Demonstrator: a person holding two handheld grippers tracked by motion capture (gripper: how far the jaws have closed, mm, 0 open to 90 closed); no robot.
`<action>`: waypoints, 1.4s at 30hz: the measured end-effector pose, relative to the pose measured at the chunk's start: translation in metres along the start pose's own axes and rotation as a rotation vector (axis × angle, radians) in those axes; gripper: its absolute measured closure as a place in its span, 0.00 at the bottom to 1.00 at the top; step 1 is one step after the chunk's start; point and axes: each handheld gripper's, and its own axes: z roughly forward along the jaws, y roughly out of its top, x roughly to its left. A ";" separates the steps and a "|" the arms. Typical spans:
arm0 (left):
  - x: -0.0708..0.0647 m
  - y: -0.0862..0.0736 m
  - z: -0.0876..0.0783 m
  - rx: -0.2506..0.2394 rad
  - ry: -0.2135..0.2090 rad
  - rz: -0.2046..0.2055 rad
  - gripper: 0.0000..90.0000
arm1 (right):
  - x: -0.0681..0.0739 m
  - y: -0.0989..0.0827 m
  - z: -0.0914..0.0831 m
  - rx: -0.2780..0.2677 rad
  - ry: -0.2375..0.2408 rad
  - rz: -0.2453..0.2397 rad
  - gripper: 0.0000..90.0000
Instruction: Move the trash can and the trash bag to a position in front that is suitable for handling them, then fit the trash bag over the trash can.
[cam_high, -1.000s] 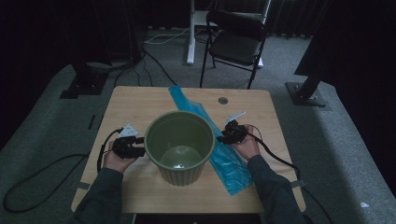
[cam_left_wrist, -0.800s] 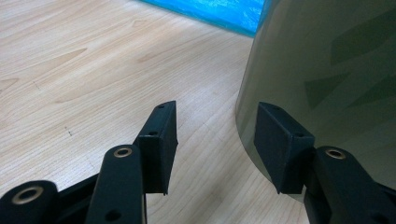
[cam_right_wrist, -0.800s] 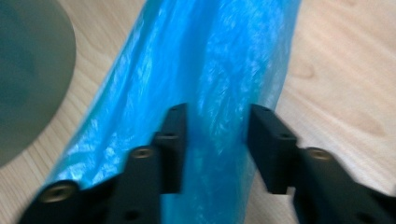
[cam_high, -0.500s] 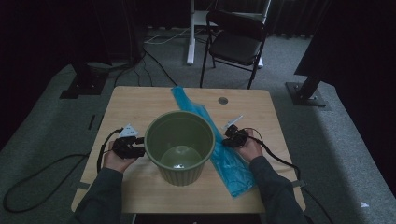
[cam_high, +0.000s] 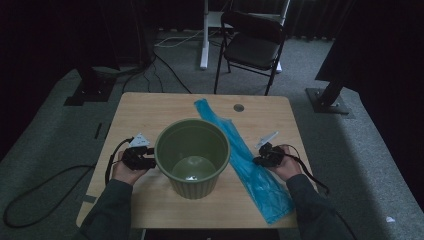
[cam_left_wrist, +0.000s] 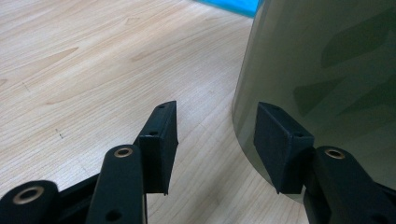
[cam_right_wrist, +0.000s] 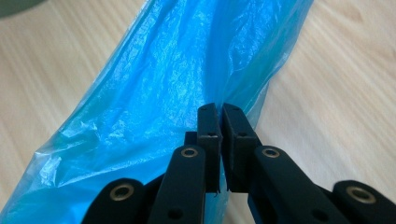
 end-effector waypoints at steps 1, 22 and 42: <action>0.000 0.000 0.000 0.000 0.000 0.000 0.55 | 0.000 -0.003 -0.001 0.001 0.001 0.004 0.95; -0.003 -0.002 -0.002 0.002 -0.008 0.007 0.55 | -0.008 0.002 0.009 -0.038 0.017 0.146 0.40; -0.004 -0.005 -0.004 -0.006 -0.032 0.006 0.55 | 0.027 0.026 0.026 -0.004 -0.010 0.048 0.30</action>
